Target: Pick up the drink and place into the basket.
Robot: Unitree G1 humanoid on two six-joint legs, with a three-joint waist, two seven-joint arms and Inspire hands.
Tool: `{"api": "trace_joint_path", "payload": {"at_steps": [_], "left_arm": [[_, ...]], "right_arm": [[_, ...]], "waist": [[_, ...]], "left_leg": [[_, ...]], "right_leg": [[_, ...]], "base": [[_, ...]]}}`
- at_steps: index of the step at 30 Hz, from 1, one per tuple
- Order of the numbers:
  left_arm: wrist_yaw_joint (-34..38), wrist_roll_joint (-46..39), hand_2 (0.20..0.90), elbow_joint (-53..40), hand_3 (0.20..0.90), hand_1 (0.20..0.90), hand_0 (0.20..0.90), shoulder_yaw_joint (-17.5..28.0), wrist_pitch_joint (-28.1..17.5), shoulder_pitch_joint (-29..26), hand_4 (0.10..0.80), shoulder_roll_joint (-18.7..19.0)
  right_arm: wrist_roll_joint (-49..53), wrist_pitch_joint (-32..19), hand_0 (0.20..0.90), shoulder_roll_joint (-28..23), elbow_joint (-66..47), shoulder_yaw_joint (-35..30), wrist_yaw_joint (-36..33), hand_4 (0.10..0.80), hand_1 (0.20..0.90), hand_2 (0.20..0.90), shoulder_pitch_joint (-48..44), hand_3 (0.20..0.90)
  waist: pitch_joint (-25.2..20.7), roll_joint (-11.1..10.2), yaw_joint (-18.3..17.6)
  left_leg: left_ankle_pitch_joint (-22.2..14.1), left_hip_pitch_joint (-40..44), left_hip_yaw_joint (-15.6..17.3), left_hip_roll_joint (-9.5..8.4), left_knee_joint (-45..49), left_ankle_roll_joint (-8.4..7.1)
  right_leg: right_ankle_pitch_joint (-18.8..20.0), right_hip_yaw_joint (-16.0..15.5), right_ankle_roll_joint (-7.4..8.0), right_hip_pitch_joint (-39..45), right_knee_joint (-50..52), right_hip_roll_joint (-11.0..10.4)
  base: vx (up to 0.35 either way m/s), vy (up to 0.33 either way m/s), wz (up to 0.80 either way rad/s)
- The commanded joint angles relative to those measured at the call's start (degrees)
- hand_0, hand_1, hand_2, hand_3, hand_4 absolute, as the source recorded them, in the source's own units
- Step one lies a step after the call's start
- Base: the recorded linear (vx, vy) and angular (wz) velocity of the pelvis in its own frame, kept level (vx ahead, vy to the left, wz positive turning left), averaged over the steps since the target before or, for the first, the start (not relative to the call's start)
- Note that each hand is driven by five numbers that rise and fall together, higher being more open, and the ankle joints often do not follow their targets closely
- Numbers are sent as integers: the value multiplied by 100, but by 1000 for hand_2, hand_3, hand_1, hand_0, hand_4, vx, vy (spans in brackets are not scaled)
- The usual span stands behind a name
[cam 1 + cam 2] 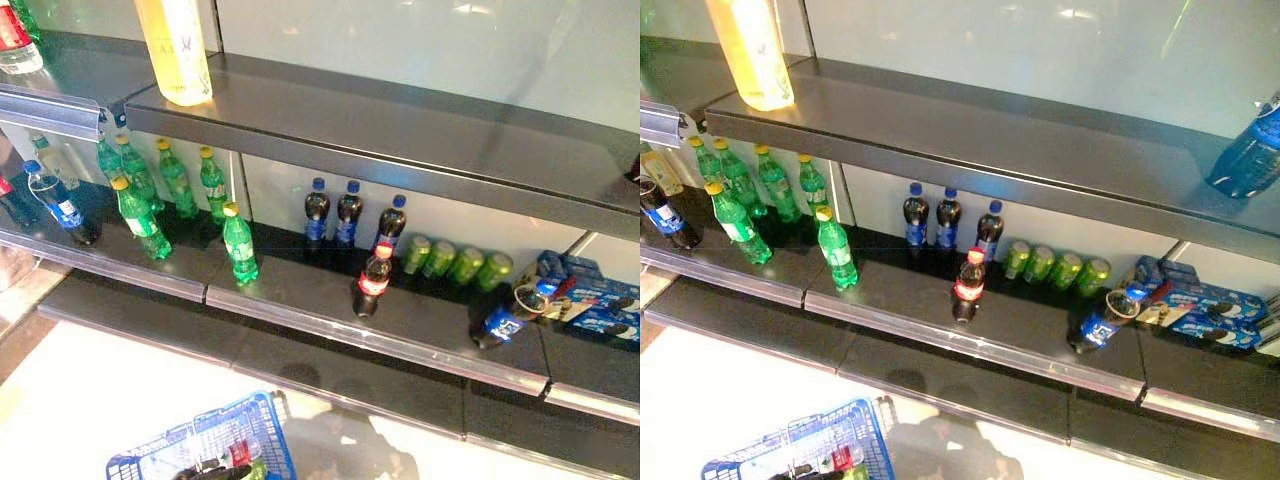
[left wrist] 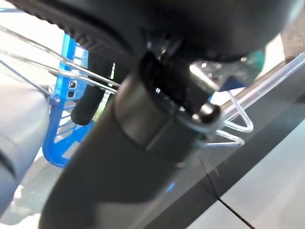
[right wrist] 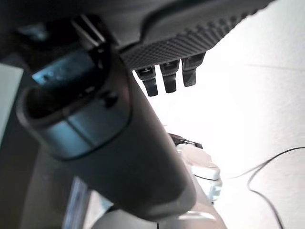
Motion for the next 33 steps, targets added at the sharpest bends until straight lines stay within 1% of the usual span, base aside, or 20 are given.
{"api": "trace_joint_path", "payload": {"at_steps": [1,3,4,6,8,9,11,14,15,20,23,24,25,27,28,29,30,31,32,33], "left_arm": [[-356,-474,300,-382,200,300,300,-7,-697,-1101,100,178],[-323,-525,300,-447,200,300,300,-65,-708,-1197,100,144],[-260,-604,300,-562,200,300,300,-137,-712,-1253,100,122],[-245,-661,300,-659,200,300,300,-148,-701,-1260,100,144],[-257,-758,300,-670,200,300,300,-172,-723,-1270,100,183],[-261,-774,300,-670,200,300,300,-176,-724,-1269,100,188],[-285,-976,300,-672,200,300,300,-206,-758,-1274,100,209],[-296,-1127,300,-635,200,300,300,-224,-815,-1331,100,215],[-260,-1172,300,-604,200,300,300,-223,-834,-1384,100,228],[-159,-1196,300,-613,200,300,300,-202,-852,-1448,100,350],[-69,-1497,300,-645,200,300,300,-137,-817,-1475,100,395],[-71,-1728,300,-647,200,300,300,-57,-786,-1446,100,400],[-71,-1751,300,-650,200,300,300,-17,-783,-1436,100,403],[-109,-1835,300,-660,200,300,300,43,-746,-1422,100,411],[-244,-2227,300,-661,200,300,300,110,-621,-1424,100,392],[-529,-2792,300,-649,200,300,300,158,-387,-1422,100,367],[-790,-3116,300,-643,200,300,300,205,-240,-1416,100,334],[-1074,-3462,300,-640,200,300,300,217,-135,-1392,100,284],[-1270,-3649,300,-649,200,300,300,221,-17,-1378,100,252],[-1408,-3828,300,-711,200,300,300,159,57,-1360,100,205]], "right_arm": [[277,-55,900,-393,110,76,-313,800,900,900,-706,900],[359,-97,900,-417,73,67,-381,800,900,900,-793,900],[476,-219,900,-467,-7,57,-432,800,900,900,-861,900],[567,-345,900,-550,-138,39,-467,800,900,900,-897,900],[661,-525,900,-676,-273,24,-483,800,900,900,-923,900],[661,-553,900,-691,-290,24,-487,800,900,900,-932,900],[735,-864,900,-777,-443,63,-541,800,900,900,-988,900],[847,-1227,900,-827,-556,135,-588,800,900,900,-1136,900],[942,-1449,900,-811,-706,223,-649,800,900,900,-1246,900],[1039,-1834,900,-808,-1548,462,-671,800,900,900,-1414,900],[837,-1796,900,-872,-2554,750,-791,800,900,900,-1419,900],[675,-1829,900,-902,-3020,853,-842,800,900,900,-1371,900],[619,-1764,900,-908,-3264,896,-878,800,900,900,-1355,900],[360,-1836,900,-916,-3741,1007,-998,800,900,900,-1308,900],[215,-1800,900,-985,-4357,1116,-1060,800,900,900,-1274,900],[55,-2018,900,-1020,-4551,1157,-1086,800,900,900,-1268,900],[-18,-1941,900,-1081,-4901,1192,-1089,800,900,900,-1278,900],[-158,-2002,900,-1129,-5202,1219,-1098,800,900,900,-1286,900],[-268,-2109,900,-1158,-5341,1230,-1098,800,900,900,-1292,900],[-401,-2057,900,-1255,-5684,1245,-1081,800,900,900,-1319,900]], "waist": [[895,286,242],[1028,305,247],[1175,318,249],[1300,300,262],[1407,278,271],[1417,276,276],[1473,249,294],[1510,231,342],[1549,190,373],[1650,38,406],[1697,-24,374],[1713,-57,353],[1725,-74,342],[1748,-121,319],[1762,-171,297],[1767,-185,287],[1770,-196,269],[1766,-202,254],[1764,-202,250],[1771,-199,243]], "left_leg": [[-57,-236,386,108,188,65],[-84,-493,315,111,424,104],[-150,-821,247,131,870,137],[-317,-1154,138,145,1475,152],[-471,-1451,17,191,1991,124],[-501,-1509,-17,186,2084,128],[-675,-1754,-156,180,2432,147],[-777,-1955,-254,172,2616,167],[-836,-2081,-390,152,2740,183],[-889,-2293,-552,200,2879,225],[-854,-2368,-607,192,2849,243],[-845,-2371,-636,179,2823,253],[-848,-2368,-650,169,2815,258],[-844,-2365,-673,163,2798,269],[-831,-2374,-685,172,2776,276],[-821,-2371,-685,175,2754,279],[-821,-2358,-671,175,2730,288],[-807,-2343,-656,177,2685,293],[-793,-2330,-650,176,2650,296],[-780,-2329,-645,162,2606,304]], "right_leg": [[481,-192,120,-763,392,-104],[410,-189,89,-1002,652,-170],[288,-181,40,-1284,1067,-254],[120,-149,-14,-1559,1567,-372],[-40,-99,-62,-1759,2032,-461],[-60,-85,-62,-1814,2133,-483],[-191,7,-86,-2061,2527,-544],[-314,32,-117,-2285,2788,-581],[-340,107,-105,-2441,2961,-581],[-290,183,-27,-2729,3219,-598],[-215,227,7,-2817,3184,-552],[-166,261,36,-2839,3162,-534],[-135,277,55,-2836,3131,-523],[-64,299,91,-2838,3080,-508],[0,282,124,-2842,3034,-514],[23,275,139,-2835,3010,-513],[37,268,154,-2823,2990,-511],[49,263,163,-2805,2948,-500],[60,264,168,-2792,2917,-491],[87,268,181,-2795,2882,-482]], "base": [[-355,-12,10],[-254,-3,19],[-238,-7,18],[-208,-3,13],[-109,9,9],[-62,21,1],[-76,21,5],[-102,-2,4],[-96,-37,-7],[-82,-60,0],[-86,-51,-1],[-43,-43,6],[-37,-42,8],[-36,-56,5],[-49,-58,6],[-45,-34,8],[-30,3,7],[-20,12,4],[0,0,0],[-20,10,4]]}}
